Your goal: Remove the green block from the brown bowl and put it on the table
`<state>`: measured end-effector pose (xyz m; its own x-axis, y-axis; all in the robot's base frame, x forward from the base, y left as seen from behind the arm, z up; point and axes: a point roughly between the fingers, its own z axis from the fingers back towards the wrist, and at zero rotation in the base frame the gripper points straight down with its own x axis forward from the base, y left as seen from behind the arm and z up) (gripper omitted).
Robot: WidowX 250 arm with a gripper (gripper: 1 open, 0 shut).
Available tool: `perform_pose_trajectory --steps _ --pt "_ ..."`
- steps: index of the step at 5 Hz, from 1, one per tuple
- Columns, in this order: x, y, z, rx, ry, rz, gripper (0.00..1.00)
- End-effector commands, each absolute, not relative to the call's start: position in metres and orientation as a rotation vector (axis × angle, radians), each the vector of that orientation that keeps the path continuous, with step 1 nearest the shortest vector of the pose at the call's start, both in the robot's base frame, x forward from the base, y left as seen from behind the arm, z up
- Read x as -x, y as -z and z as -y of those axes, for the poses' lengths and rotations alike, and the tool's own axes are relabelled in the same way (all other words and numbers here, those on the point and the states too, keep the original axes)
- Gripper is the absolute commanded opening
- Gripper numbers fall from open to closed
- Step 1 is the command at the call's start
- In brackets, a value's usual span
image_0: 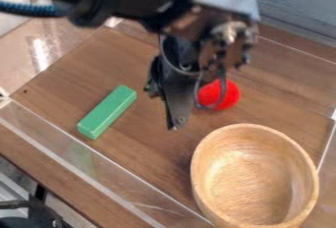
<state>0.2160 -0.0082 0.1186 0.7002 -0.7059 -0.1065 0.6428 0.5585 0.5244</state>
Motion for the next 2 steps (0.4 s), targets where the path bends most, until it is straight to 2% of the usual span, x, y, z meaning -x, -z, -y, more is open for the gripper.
perform_pose_trajectory --steps 1,2 --pt "-0.2238 -0.1382 0.007 -0.571 0.788 0.139 0.0" --pt "-0.2252 -0.1374 0.0041 -0.535 0.789 0.115 1.0"
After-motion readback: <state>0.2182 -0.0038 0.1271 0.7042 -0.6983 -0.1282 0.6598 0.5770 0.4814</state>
